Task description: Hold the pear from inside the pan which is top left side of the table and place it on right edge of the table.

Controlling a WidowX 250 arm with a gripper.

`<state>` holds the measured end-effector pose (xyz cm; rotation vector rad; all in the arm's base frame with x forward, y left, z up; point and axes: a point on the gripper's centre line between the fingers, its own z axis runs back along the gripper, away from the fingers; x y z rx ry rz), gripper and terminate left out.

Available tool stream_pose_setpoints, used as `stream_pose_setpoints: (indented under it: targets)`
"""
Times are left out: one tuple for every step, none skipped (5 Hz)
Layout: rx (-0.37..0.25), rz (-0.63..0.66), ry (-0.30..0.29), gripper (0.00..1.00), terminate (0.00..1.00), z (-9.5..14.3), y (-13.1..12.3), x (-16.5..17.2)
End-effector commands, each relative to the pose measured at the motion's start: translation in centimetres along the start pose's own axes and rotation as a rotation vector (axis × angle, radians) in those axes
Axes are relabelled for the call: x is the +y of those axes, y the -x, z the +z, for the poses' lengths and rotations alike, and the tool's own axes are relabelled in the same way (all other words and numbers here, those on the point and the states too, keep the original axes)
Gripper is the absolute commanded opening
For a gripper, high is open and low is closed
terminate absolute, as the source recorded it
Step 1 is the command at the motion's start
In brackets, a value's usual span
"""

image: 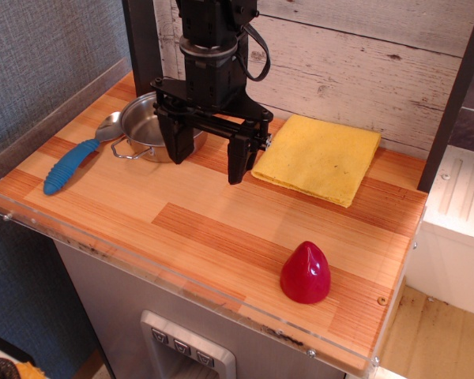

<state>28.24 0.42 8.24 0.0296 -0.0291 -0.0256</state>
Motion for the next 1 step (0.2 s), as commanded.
stream_pose_setpoints:
  targets:
    - [-0.037, 0.004, -0.003, 1.0, 1.0, 1.27, 0.83, 0.97]
